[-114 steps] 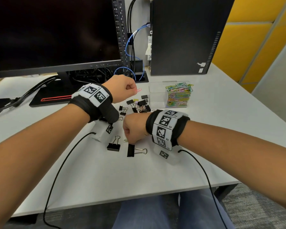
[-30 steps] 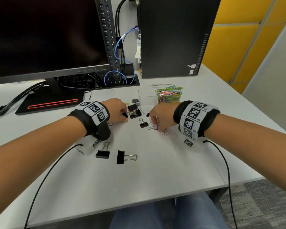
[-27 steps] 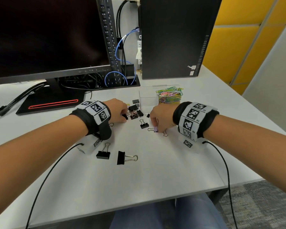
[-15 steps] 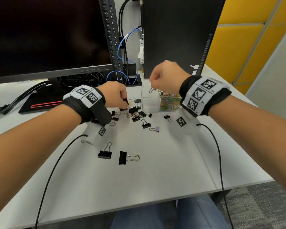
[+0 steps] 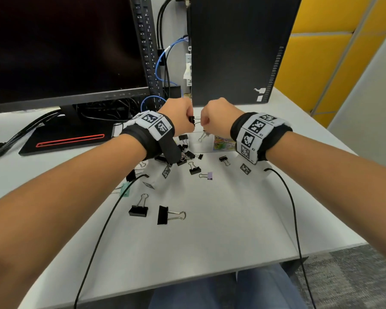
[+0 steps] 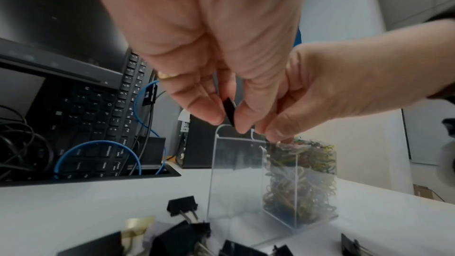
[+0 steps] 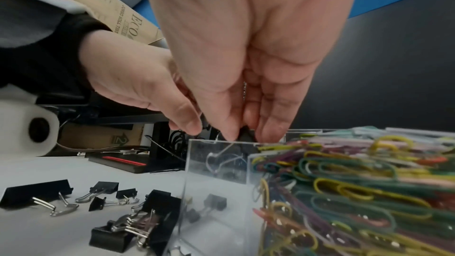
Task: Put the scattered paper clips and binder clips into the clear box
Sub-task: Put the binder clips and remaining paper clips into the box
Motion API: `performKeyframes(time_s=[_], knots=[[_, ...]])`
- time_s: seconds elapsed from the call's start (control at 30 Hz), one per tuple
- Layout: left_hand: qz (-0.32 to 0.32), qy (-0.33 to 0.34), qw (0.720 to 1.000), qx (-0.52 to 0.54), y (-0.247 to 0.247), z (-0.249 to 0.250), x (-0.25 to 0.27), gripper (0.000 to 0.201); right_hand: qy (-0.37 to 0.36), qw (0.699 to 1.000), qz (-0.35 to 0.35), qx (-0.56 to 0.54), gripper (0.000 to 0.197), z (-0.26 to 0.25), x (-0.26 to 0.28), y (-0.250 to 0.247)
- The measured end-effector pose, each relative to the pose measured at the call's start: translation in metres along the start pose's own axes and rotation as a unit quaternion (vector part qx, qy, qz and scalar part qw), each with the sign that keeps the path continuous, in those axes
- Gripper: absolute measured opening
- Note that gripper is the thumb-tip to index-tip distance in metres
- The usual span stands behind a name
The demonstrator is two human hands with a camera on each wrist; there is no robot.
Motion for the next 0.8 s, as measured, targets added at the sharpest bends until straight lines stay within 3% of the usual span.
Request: performKeyframes(time_s=[0.2, 0.37, 0.53, 0.6, 0.8], knots=[[-0.04, 0.048, 0.997, -0.04, -0.002, 0.007, 0.0, 0.031, -0.036, 0.999, 0.015, -0.026, 0.025, -0.006, 0.02, -0.016], [-0.103, 0.069, 0.99, -0.072, -0.001, 0.007, 0.01, 0.034, 0.001, 0.997, -0.076, -0.01, 0.022, -0.006, 0.038, -0.004], [-0.054, 0.057, 0.994, -0.077, -0.002, 0.0, 0.02, 0.027, 0.052, 0.973, -0.203, 0.095, 0.024, 0.004, 0.052, 0.022], [-0.073, 0.05, 0.991, -0.098, 0.0, -0.003, 0.024, 0.024, 0.059, 0.967, -0.224, 0.111, 0.018, 0.006, 0.056, 0.027], [-0.172, 0.078, 0.965, -0.18, 0.025, -0.006, 0.036, 0.023, 0.042, 0.965, -0.23, 0.122, 0.031, 0.0, 0.052, 0.043]])
Point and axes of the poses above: each hand's wrist, its own x-axis away from the middle knuckle, its own y-axis out of the palm, z = x × y, the point moved 3 cm from there along -x, towards the middle knuckle, and after that the axes turned 15 degrees about -x, right-handed, at the moved point
